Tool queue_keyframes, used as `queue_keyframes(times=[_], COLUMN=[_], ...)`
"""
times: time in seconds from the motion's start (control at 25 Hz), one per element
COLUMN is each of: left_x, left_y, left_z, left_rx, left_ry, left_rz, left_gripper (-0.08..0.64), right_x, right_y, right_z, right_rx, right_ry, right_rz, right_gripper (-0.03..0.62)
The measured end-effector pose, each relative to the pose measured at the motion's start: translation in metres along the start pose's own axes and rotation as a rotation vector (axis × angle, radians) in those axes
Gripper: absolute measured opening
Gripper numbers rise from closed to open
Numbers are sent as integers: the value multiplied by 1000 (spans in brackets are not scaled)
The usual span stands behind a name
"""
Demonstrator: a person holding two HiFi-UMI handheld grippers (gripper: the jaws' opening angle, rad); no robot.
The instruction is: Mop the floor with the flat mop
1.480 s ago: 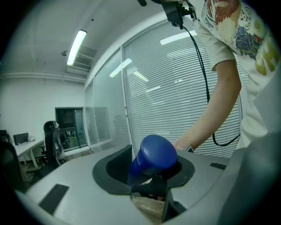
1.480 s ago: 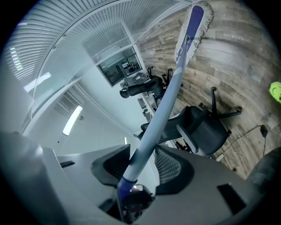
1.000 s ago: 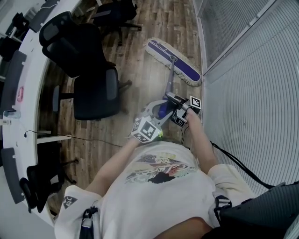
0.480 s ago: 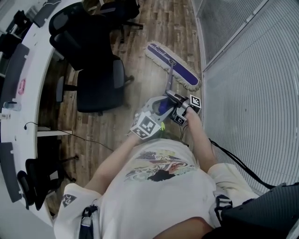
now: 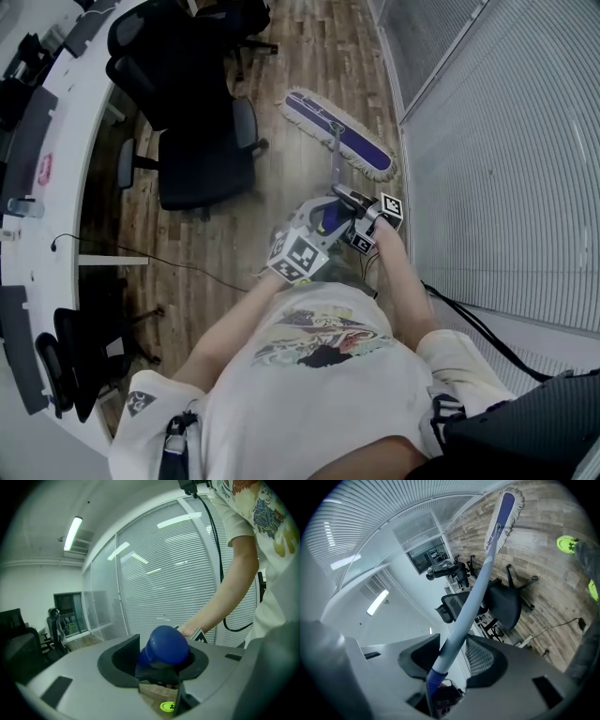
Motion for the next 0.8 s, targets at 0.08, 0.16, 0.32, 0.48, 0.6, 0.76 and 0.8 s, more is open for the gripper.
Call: queue_keyframes(times=[0.08,0.16,0.32,0.48,0.6,0.76,0.8], left_x=[18,33,67,104,133,179,191], left_y=[-1,1,6,10,16,27,30], left_z=[13,25,36,47,51,54,54], left_rx=[-2,5,17,21,18,5,0], left_ry=[-11,-20,-26,-32,-37,-33,-29], left_rz=[2,9,10,16,11,9,9], left_gripper=[156,158,160,161,161,163,163], right_x=[6,12,20,29,32,37,38], right_y=[-20,-36,-61,-83,-100,-121,-126], right_z=[10,21,46,75,99,139,150], right_rx=[9,12,11,-13,-19,-31,-35], right_ry=[1,3,17,8,13,17,16], right_rz=[-2,-2,-8,-8,-15,-23,-22], right_gripper=[160,160,161,161,160,160,160])
Point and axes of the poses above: the fingertips, and each gripper's own axes: z backward along the fingers, x to its right, y out of its top, the point moved 8 cm from there along z, backward along the fingers
